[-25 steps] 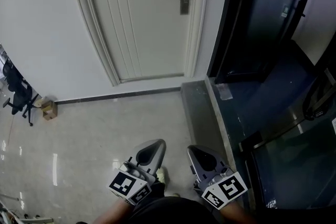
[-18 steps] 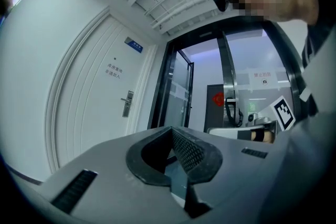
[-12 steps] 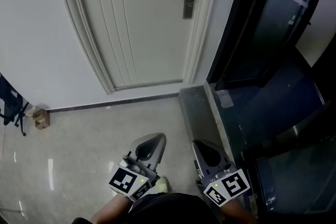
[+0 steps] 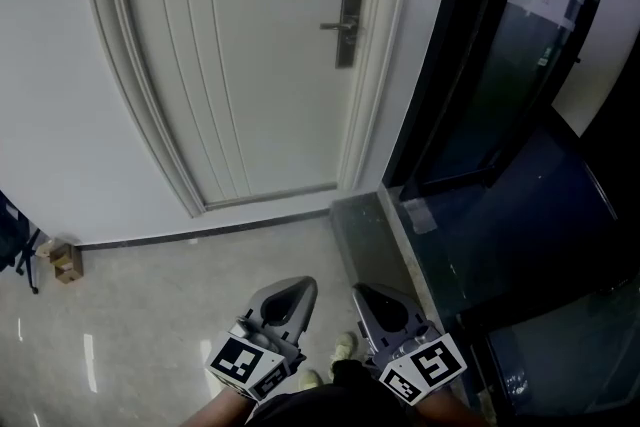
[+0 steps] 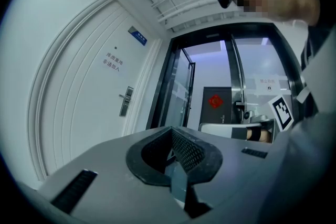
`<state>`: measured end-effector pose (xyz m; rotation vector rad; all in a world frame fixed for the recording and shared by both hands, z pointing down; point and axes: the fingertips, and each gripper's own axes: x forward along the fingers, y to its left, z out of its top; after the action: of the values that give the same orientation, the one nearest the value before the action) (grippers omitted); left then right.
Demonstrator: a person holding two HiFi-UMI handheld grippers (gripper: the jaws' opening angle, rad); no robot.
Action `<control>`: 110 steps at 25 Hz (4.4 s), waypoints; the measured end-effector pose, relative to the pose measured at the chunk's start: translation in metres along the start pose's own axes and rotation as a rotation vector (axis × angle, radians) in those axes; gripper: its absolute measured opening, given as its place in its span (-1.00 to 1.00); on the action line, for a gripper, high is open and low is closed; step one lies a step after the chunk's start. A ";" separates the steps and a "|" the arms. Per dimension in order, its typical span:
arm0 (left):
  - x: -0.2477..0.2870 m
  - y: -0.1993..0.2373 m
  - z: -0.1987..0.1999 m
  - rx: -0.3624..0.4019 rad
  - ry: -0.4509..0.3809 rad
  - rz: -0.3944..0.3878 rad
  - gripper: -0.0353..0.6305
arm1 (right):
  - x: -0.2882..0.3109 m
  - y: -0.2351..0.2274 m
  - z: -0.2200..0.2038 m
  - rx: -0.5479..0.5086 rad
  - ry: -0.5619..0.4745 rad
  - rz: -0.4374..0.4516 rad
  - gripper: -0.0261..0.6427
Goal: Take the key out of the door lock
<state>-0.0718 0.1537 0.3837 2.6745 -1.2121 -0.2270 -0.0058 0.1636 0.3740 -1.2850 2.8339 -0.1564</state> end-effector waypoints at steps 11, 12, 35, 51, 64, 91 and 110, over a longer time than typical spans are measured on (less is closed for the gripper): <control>0.082 0.055 0.008 0.018 0.002 0.032 -0.88 | 0.076 -0.078 0.009 0.004 -0.005 0.042 -0.88; 0.091 0.062 0.010 0.018 0.001 0.041 -0.88 | 0.086 -0.087 0.011 0.006 -0.004 0.050 -0.87; 0.316 0.170 0.039 0.053 -0.018 0.131 -0.88 | 0.223 -0.293 0.042 0.025 -0.001 0.121 -0.87; 0.434 0.290 0.059 0.040 -0.001 0.032 -0.88 | 0.356 -0.383 0.045 0.013 0.006 -0.002 -0.87; 0.499 0.370 0.063 0.031 0.025 -0.058 -0.88 | 0.481 -0.486 0.060 -0.028 -0.030 -0.213 -0.85; 0.514 0.425 0.059 -0.009 0.048 -0.041 -0.88 | 0.586 -0.572 0.043 -0.034 0.043 -0.396 -0.38; 0.514 0.423 0.057 -0.011 0.050 -0.042 -0.88 | 0.586 -0.570 0.046 -0.078 0.066 -0.414 -0.50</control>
<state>-0.0557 -0.5143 0.3999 2.6816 -1.1378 -0.1713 0.0375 -0.6543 0.3973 -1.9028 2.6056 -0.0975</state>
